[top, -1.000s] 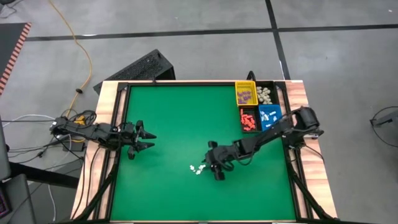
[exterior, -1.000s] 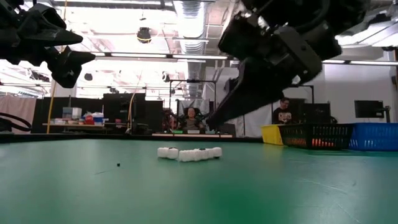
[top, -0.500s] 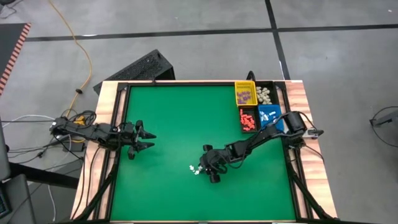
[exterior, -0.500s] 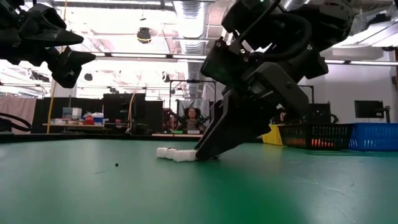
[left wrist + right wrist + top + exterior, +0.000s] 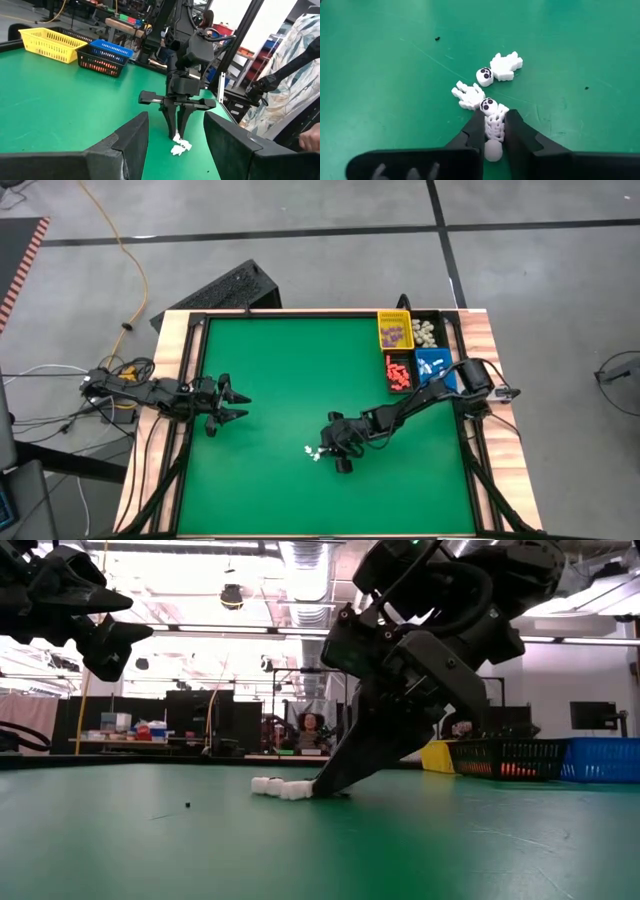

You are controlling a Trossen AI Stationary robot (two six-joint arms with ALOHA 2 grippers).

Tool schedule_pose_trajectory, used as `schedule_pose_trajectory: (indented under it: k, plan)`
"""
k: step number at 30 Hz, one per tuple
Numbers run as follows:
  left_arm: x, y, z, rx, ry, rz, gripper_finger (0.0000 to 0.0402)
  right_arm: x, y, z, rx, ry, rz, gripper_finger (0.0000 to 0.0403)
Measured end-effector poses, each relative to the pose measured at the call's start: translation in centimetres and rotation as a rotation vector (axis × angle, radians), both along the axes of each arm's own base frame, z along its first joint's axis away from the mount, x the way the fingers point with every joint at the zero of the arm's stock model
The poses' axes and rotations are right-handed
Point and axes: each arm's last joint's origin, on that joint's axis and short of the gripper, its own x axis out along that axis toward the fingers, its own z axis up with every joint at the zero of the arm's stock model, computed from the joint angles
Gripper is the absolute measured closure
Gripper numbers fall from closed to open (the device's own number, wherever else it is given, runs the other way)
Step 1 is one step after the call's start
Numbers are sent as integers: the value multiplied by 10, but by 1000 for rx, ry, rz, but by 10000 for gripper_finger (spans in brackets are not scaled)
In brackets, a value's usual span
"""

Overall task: Sort Halloween decoration
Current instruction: Put the white skeleton toy into the blue basket

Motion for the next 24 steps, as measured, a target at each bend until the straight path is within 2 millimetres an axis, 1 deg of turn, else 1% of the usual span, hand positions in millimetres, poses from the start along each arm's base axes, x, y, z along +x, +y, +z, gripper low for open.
schedule_pose_trajectory:
  k: [4,9,11,13,19,24]
  plan:
    - [0,0,0,-1,0,0,221,-1,2,0,7,3,-7,349]
    - [0,0,0,-2,0,0,221,-2,3,3,11,1,-7,349]
    - [0,0,0,-4,0,0,221,-4,3,8,15,12,-15,346]
    - [0,0,0,-8,1,0,221,-8,1,12,11,43,-21,345]
    - [0,0,0,-4,2,0,221,-29,-7,31,-84,159,-80,346]
    - [0,0,0,0,2,0,221,-42,-18,43,-88,244,-151,334]
